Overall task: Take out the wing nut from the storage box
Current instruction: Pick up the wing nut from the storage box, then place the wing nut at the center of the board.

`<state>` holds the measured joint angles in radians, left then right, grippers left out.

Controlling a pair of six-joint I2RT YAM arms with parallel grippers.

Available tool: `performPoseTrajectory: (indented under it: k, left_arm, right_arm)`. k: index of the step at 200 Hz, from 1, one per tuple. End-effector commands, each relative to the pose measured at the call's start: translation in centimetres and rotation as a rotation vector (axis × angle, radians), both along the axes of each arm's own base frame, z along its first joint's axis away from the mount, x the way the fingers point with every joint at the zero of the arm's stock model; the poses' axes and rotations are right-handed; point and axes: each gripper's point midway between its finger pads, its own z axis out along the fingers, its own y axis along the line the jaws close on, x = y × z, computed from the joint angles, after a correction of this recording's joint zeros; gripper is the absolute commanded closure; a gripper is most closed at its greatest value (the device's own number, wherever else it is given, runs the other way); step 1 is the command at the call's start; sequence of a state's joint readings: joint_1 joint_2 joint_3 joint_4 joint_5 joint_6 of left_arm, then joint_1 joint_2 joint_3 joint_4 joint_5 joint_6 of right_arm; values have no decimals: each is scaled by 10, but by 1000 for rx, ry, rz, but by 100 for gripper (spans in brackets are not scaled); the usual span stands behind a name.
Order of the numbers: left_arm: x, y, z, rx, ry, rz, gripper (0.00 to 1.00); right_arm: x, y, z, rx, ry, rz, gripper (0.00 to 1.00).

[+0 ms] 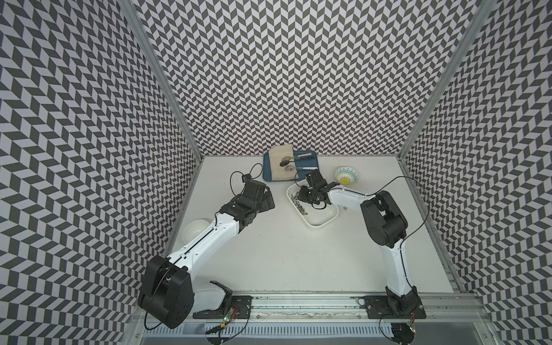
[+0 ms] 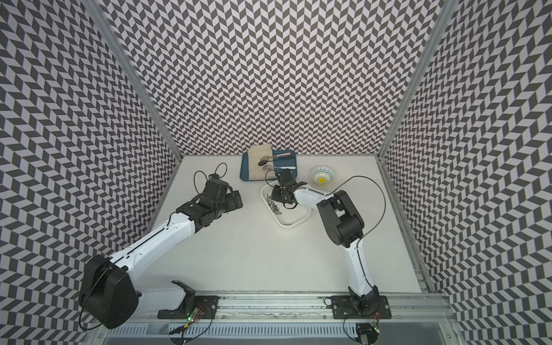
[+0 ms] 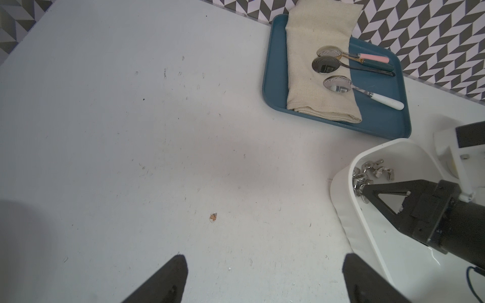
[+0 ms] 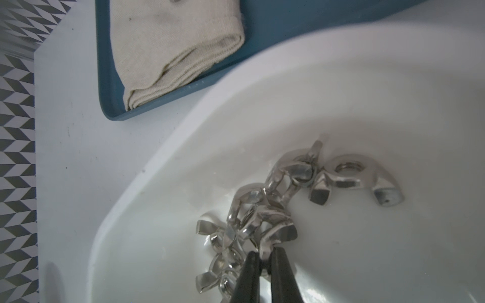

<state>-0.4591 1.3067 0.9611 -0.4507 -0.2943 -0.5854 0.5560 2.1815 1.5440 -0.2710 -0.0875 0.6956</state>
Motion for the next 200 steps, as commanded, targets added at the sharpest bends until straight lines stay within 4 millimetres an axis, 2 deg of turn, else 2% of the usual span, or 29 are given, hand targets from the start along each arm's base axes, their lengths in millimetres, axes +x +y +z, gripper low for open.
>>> performPoseTrajectory:
  k: [1, 41, 63, 107, 133, 157, 178, 200]
  left_arm:
    - [2, 3, 4, -3, -17, 12, 4]
    - [5, 2, 4, -6, -21, 11, 4]
    - [7, 0, 6, -8, -27, 12, 4]
    - [13, -3, 3, -5, -26, 8, 4]
    - [17, -7, 3, -8, -26, 0, 5]
    - [21, -13, 5, -10, -31, -12, 4]
    - [24, -16, 6, -9, -34, -21, 5]
    - [27, -19, 6, -14, -37, -29, 5]
  right_arm:
    - [0, -9, -7, -41, 4, 10, 96]
    - [5, -12, 24, -64, -66, 35, 99]
    - [4, -15, 47, -68, -110, 47, 100]
    - [-1, -36, 92, -62, -177, 37, 100]
    - [-1, -74, 112, -47, -197, -22, 100]
    - [-3, -127, 123, -48, -203, -110, 100]
    - [-10, -171, 122, -62, -195, -183, 100]
    - [-22, -205, 110, -84, -167, -239, 100]
